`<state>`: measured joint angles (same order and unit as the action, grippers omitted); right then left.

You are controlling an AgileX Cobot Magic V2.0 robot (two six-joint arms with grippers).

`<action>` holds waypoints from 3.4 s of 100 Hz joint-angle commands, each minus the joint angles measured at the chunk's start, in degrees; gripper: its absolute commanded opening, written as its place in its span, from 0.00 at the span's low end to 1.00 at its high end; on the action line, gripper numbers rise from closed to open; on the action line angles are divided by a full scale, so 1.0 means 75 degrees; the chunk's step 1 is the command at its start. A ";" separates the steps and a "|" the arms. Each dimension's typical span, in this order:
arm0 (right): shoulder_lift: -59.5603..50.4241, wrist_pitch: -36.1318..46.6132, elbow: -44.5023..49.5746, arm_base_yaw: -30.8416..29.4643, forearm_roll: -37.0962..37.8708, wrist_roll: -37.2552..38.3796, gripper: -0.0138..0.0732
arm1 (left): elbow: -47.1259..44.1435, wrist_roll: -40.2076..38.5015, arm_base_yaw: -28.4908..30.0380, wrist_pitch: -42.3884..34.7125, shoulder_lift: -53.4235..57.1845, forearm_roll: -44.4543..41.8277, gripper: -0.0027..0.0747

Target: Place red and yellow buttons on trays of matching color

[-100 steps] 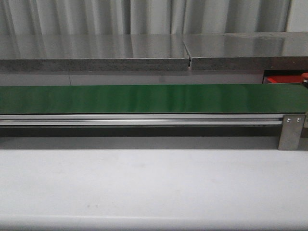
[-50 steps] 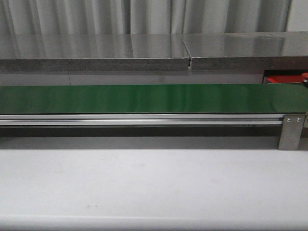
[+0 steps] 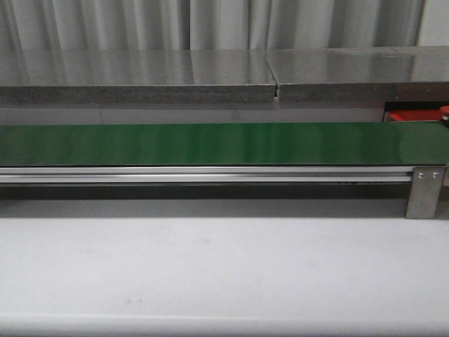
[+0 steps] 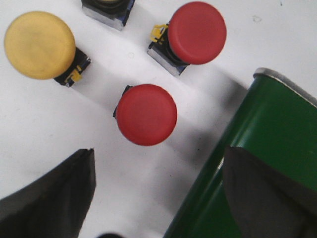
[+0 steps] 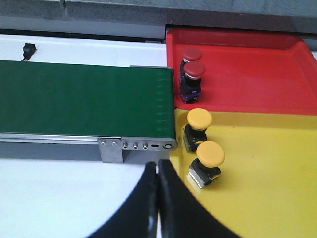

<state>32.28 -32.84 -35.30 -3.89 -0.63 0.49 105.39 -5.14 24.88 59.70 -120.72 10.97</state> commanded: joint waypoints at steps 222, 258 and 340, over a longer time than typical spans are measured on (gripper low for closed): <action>-0.0003 0.0498 -0.0196 -0.0001 0.0084 -0.0066 0.02 | -0.2049 0.0177 -0.1202 -0.1569 0.2297 0.0520 0.25; -0.0003 0.0498 -0.0196 -0.0001 0.0084 -0.0066 0.02 | -0.2049 0.0392 -0.1202 -0.1270 0.2211 0.0505 0.60; -0.0003 0.0498 -0.0196 -0.0001 0.0084 -0.0066 0.02 | -0.2021 0.0392 -0.0317 -0.1139 0.3026 0.0774 0.79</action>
<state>32.28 -32.93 -35.30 -3.89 -0.63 0.49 88.58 -2.11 20.70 52.08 -100.88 16.42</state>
